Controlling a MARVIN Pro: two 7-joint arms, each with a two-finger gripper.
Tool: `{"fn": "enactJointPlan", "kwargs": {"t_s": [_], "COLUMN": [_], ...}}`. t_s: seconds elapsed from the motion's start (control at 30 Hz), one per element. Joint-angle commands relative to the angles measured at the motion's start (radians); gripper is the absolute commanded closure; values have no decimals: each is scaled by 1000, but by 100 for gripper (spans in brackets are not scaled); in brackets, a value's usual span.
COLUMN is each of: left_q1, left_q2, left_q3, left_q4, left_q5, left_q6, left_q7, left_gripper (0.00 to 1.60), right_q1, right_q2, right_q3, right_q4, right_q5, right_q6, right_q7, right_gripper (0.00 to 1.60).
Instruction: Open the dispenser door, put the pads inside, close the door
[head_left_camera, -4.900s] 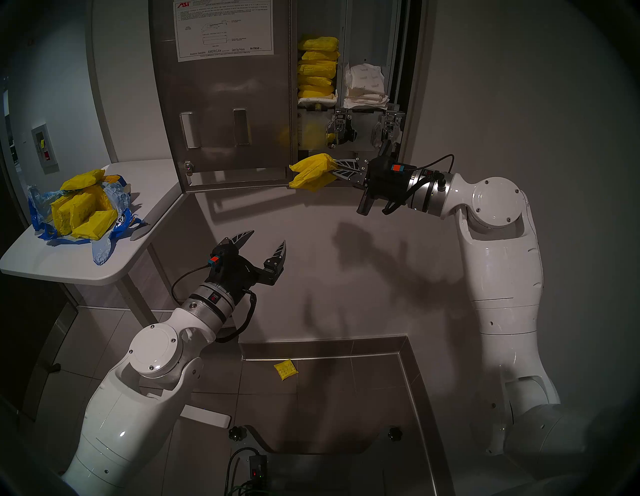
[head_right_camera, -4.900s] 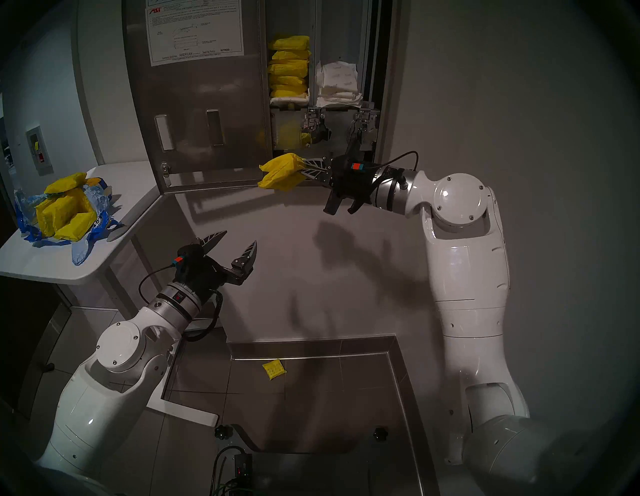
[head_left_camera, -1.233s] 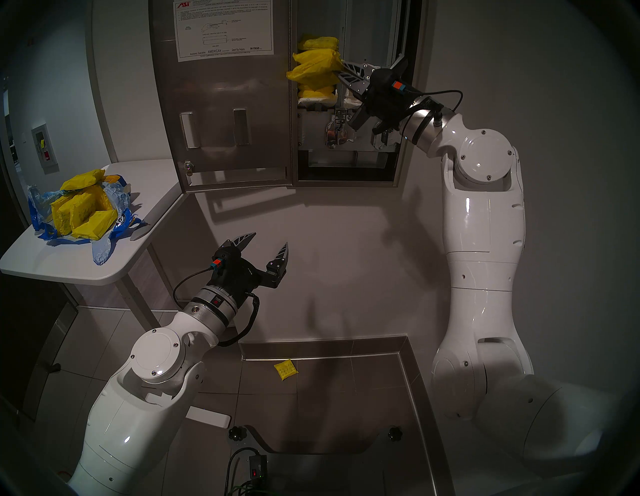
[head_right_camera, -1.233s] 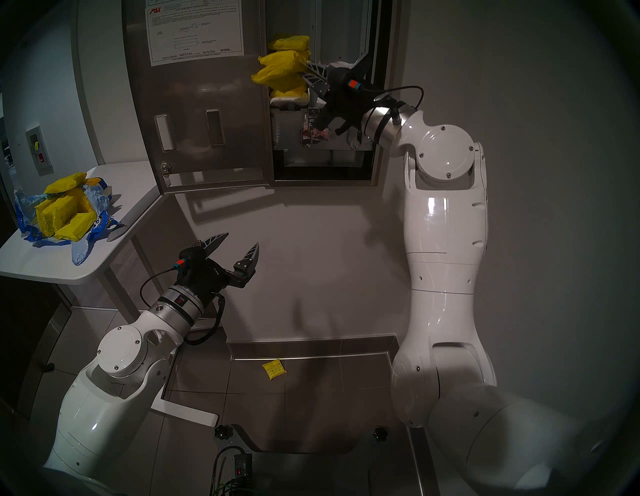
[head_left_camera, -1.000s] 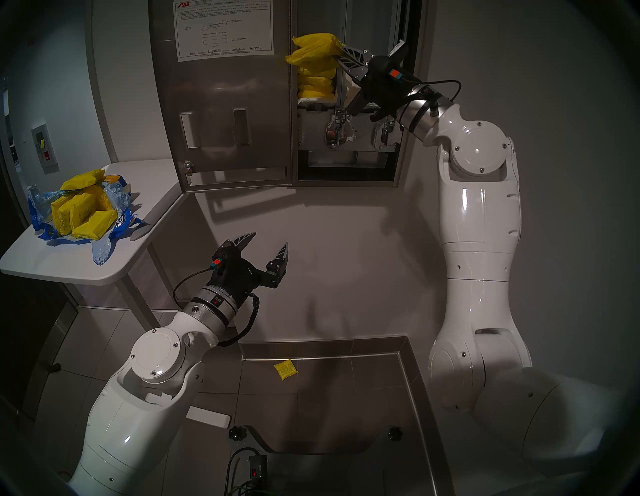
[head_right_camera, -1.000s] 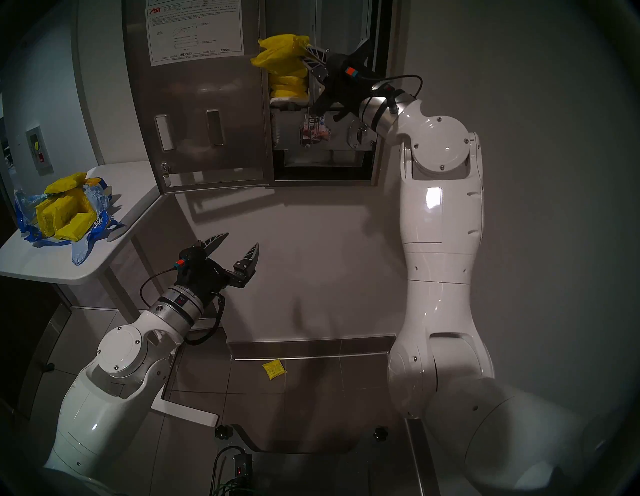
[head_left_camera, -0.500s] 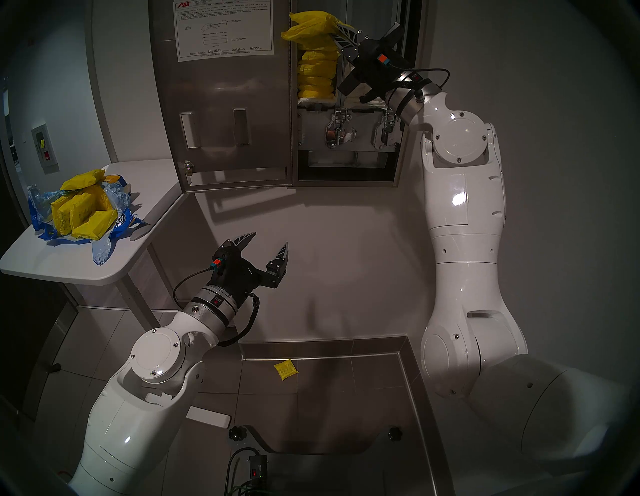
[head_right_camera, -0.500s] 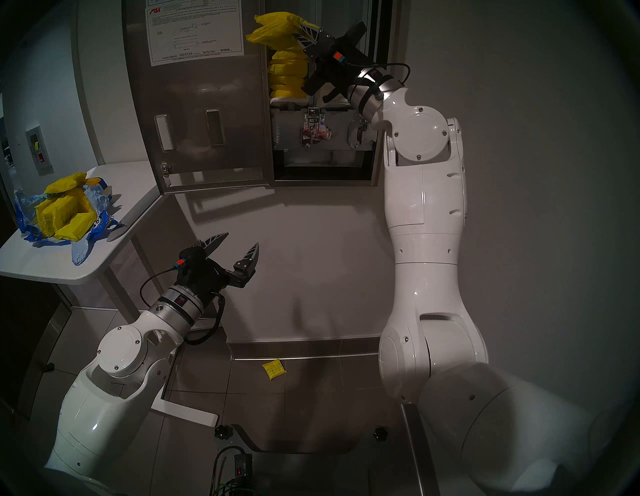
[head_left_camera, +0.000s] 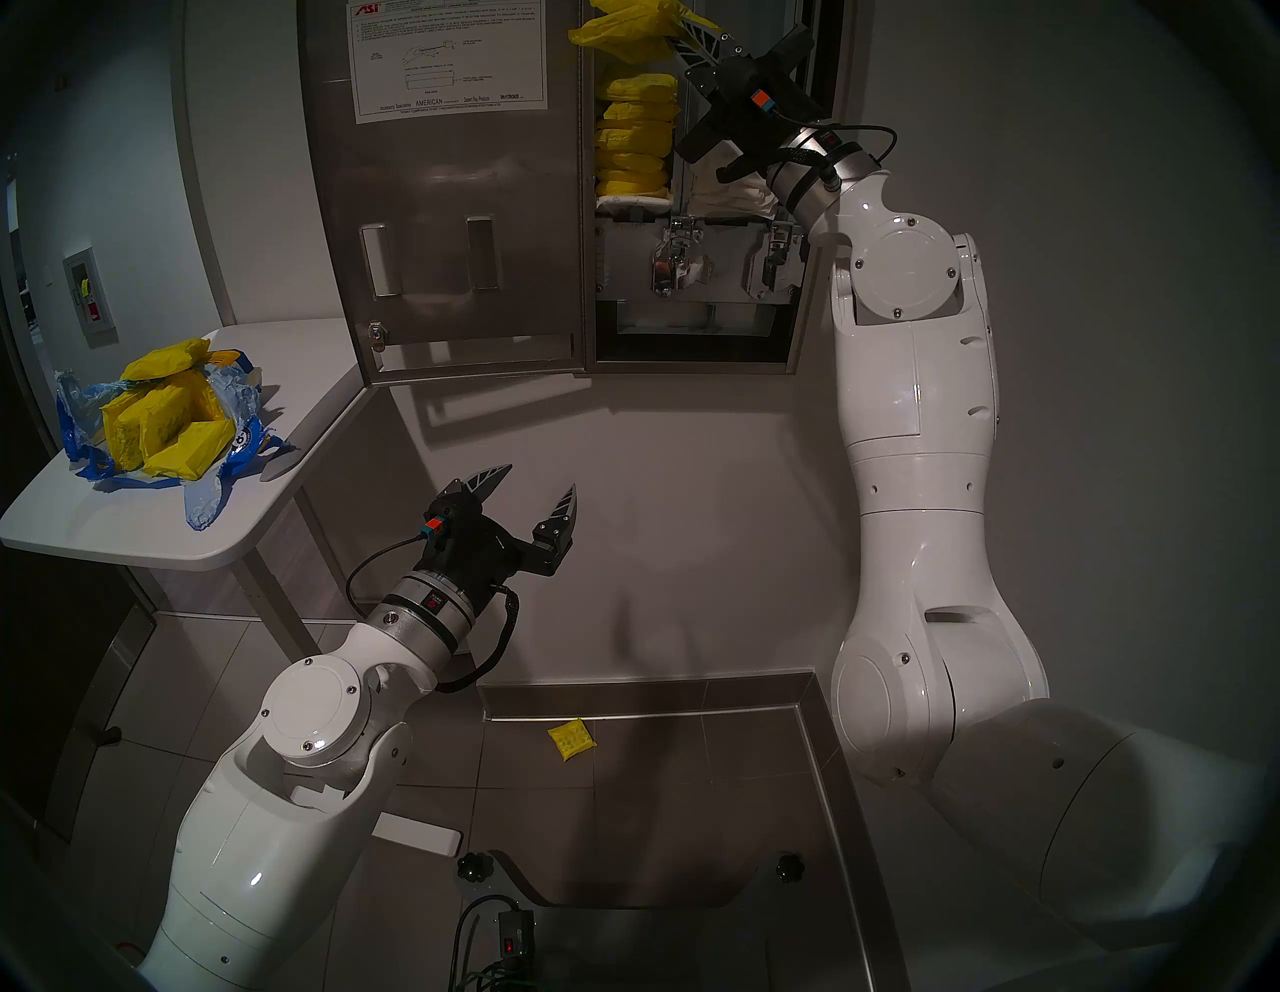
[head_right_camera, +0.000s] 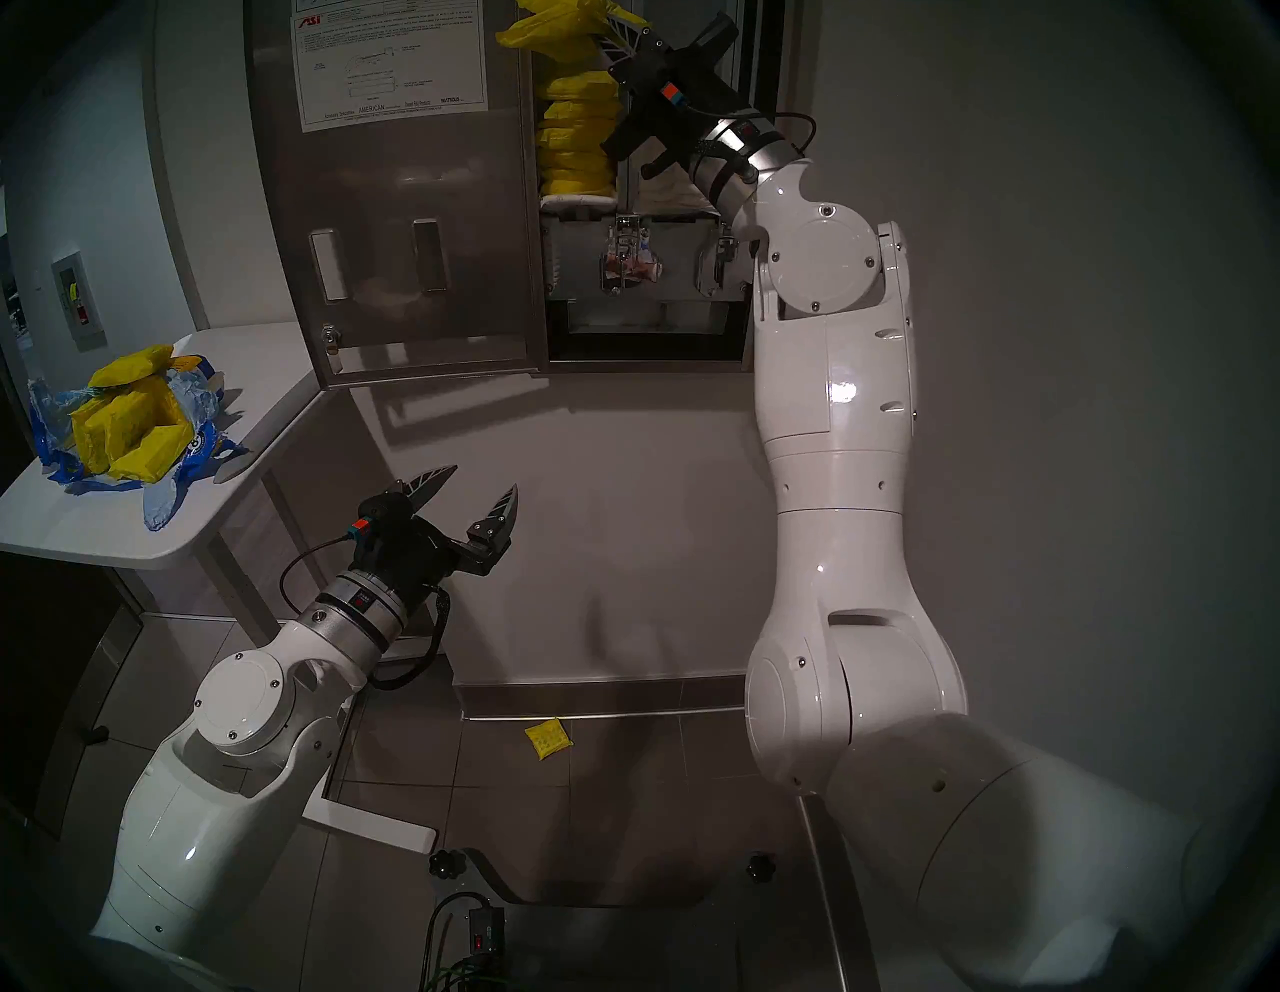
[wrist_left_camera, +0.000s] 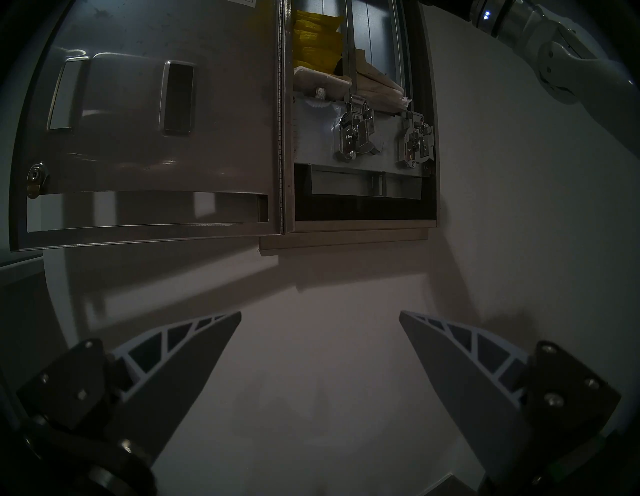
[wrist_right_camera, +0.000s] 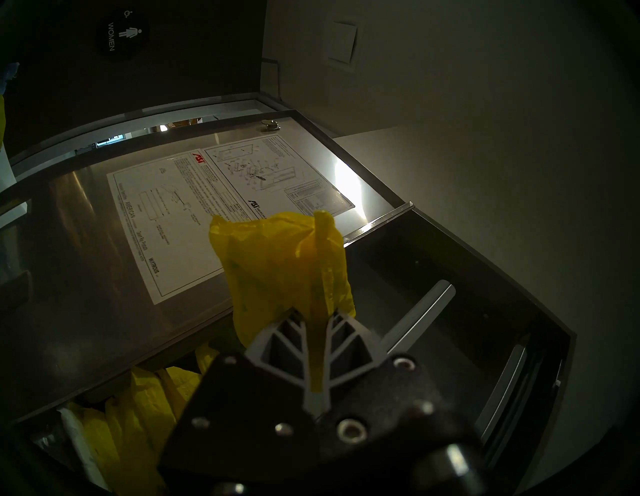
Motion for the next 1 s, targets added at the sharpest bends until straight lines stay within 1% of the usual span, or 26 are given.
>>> {"fn": "enactJointPlan", "kwargs": {"t_s": [0.0, 0.37, 0.57, 0.73, 0.97], "left_q1": [-16, -16, -15, -15, -15], "left_q2": [0, -3, -5, -6, -8], "left_q3": [-10, -12, -13, -13, -14], "left_q4": [-30, -29, -29, -29, -29], "left_q5": [-2, 0, 0, 1, 2], "left_q6": [-10, -9, -9, -8, -8], "left_q7": [-2, -4, -6, -7, -8], "left_gripper": [0, 0, 0, 0, 0], "right_q1": [50, 78, 87, 87, 84], "right_q2": [-9, -9, -9, 7, 5], "right_q3": [-9, -19, -20, -25, -17], "right_q4": [4, 51, 70, 76, 77], "right_q5": [-33, -112, -151, -211, -265], "right_q6": [-32, -67, -73, -78, -72], "right_q7": [-48, -94, -117, -134, -167], "right_gripper": [160, 160, 160, 160, 160]}}
